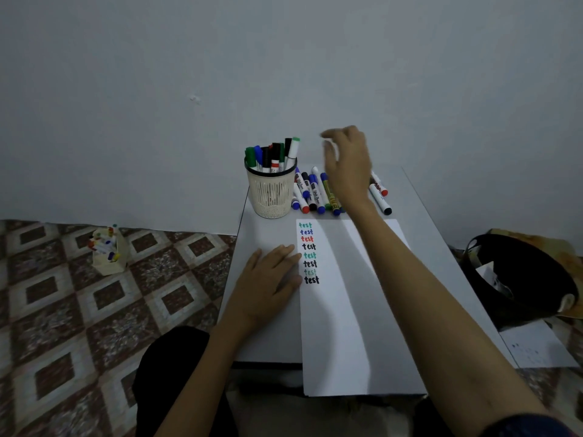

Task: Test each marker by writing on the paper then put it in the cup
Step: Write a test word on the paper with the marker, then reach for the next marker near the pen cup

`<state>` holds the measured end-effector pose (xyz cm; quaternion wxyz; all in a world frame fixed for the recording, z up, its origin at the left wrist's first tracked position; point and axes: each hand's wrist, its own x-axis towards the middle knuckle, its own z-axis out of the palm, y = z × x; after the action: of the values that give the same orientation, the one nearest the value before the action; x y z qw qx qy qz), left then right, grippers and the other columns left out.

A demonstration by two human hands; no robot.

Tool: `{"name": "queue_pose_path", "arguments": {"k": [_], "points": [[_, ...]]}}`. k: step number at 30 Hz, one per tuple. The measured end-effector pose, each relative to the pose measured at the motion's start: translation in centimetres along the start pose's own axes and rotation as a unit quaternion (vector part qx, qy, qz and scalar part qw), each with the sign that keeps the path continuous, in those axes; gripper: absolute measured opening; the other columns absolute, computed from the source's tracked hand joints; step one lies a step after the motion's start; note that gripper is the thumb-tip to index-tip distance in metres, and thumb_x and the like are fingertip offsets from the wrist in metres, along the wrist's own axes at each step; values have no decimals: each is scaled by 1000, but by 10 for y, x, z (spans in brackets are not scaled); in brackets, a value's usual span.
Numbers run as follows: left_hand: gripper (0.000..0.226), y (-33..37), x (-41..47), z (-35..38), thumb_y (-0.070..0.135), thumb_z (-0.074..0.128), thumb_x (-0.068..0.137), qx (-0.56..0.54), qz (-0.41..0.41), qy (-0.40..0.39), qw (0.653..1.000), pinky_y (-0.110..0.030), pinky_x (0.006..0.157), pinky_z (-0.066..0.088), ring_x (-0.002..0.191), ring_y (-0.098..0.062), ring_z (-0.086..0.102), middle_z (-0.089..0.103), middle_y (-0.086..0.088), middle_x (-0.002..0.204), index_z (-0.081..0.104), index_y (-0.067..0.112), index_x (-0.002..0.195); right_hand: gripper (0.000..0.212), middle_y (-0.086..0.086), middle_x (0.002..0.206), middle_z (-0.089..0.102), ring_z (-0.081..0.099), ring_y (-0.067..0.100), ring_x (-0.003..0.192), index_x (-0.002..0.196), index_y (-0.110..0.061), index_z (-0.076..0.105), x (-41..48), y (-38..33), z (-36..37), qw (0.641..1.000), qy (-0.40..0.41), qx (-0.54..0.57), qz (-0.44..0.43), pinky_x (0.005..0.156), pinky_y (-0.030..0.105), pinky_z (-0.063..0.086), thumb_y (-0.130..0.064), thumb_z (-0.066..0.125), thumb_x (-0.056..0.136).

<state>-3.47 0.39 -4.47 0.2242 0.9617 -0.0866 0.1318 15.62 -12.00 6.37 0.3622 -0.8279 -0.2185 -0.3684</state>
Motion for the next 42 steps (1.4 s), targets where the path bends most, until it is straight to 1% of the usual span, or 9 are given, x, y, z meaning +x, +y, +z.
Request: {"name": "queue_pose_path", "arguments": {"k": [5,9,14,19,23,27,31,37,42], "points": [[65,0,0,1,57,19,86,-6,-5,-5,1000,-36,117,5,139,-4,20,31,8,150,38,25,140,38,15,137,47,44,36,121,135,-13,48,-14,90,-26,937,-223,-193,186,94,47,40,-16,39,99],[66,-1,0,1,57,17,85,-3,-8,-8,1000,-36,117,5,139,-4,20,30,8,150,36,26,141,37,17,123,56,51,37,113,124,-9,52,-34,117,-39,901,-311,-188,235,93,45,37,-31,32,102],[67,-2,0,1,58,18,85,-4,-7,-8,1000,-33,117,3,139,-4,20,30,8,150,37,26,141,28,23,102,64,56,40,93,103,0,65,-44,127,-46,942,-187,-151,234,74,38,42,-16,43,96],[67,-2,1,1,58,18,85,-6,-6,-8,1000,-32,116,1,139,-5,20,30,7,150,37,24,141,15,16,97,68,61,32,90,99,-5,68,-50,132,-50,941,-129,-105,294,73,36,48,-11,65,85],[66,-2,1,1,58,19,86,-5,-8,-9,1000,-33,117,3,138,-4,20,30,8,150,37,25,140,20,14,100,67,62,29,92,102,-1,68,-50,127,-52,946,-34,-70,315,71,28,44,-4,60,83],[66,-3,1,2,58,20,85,-5,-6,-2,1000,-32,117,4,138,-4,21,32,7,149,38,25,140,18,9,100,60,66,25,85,99,-4,67,-44,113,-60,931,145,127,310,71,36,59,-5,61,83],[68,-1,1,0,59,19,85,-9,0,5,1000,-30,116,3,137,-4,22,33,7,149,37,24,140,14,20,97,62,66,27,75,97,-4,64,-46,83,-88,887,226,296,275,60,34,58,-8,59,84],[66,9,-1,-8,60,36,86,-169,-39,81,981,-26,109,25,129,-2,33,41,6,142,33,24,141,11,7,72,66,63,22,60,86,-7,66,-83,33,-117,843,18,444,303,58,28,54,1,58,88],[60,17,-5,-15,57,40,89,-219,-8,80,972,-23,88,46,108,-6,53,55,10,120,37,25,139,9,14,74,68,66,23,61,94,0,65,-116,-4,-106,811,-112,476,322,60,27,56,1,56,90]]}}
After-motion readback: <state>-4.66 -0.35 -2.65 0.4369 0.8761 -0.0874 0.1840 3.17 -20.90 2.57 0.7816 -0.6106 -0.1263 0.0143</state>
